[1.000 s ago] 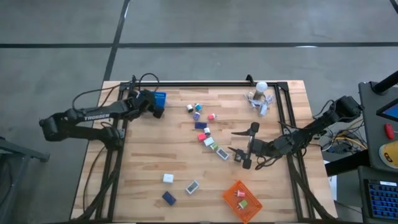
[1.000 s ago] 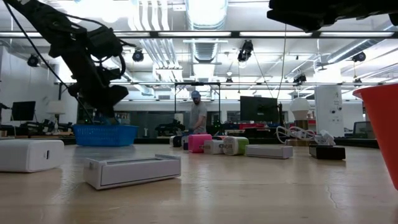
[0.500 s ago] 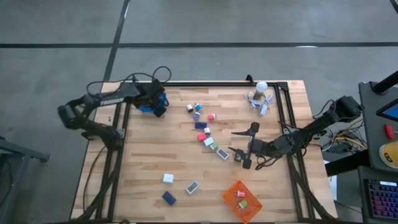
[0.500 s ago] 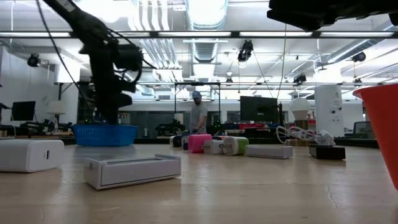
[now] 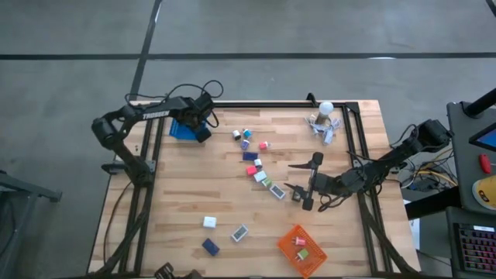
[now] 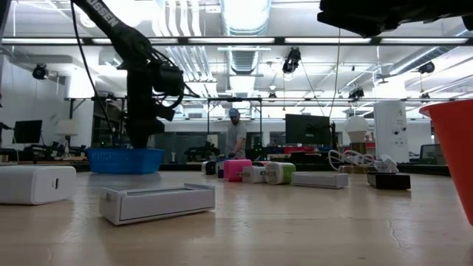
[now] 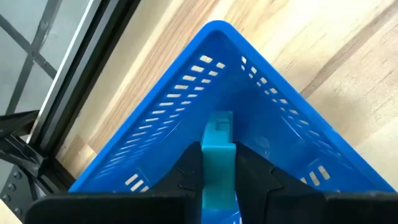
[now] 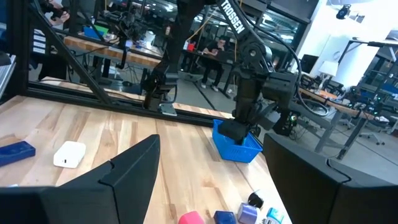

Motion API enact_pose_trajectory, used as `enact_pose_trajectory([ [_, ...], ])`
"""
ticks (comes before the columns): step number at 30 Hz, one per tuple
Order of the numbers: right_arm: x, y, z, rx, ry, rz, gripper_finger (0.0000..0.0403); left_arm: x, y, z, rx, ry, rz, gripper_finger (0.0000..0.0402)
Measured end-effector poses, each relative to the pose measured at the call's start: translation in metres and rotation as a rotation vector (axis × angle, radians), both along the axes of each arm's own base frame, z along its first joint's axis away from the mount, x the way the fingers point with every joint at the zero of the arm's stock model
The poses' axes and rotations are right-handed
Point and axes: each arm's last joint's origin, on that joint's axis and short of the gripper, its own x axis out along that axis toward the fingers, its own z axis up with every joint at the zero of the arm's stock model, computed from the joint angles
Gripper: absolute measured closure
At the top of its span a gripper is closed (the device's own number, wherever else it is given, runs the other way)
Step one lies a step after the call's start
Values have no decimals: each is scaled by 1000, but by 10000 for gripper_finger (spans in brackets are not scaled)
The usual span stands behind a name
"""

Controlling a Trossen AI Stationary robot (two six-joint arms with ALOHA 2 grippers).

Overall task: Pick & Place Office items
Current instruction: Put the blue digital clock into the blue bin

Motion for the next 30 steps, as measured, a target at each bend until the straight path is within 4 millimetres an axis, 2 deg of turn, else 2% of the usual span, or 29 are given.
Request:
enact_pose_trajectory([
  [18, 0, 0, 0, 0, 0, 0, 122, -3, 0, 4, -22, -15, -8, 343],
  [25, 0, 0, 0, 0, 0, 0, 122, -3, 1, 7, -47, -43, -9, 269],
  [30, 0, 0, 0, 0, 0, 0, 122, -1, 2, 11, -48, -56, -16, 257],
])
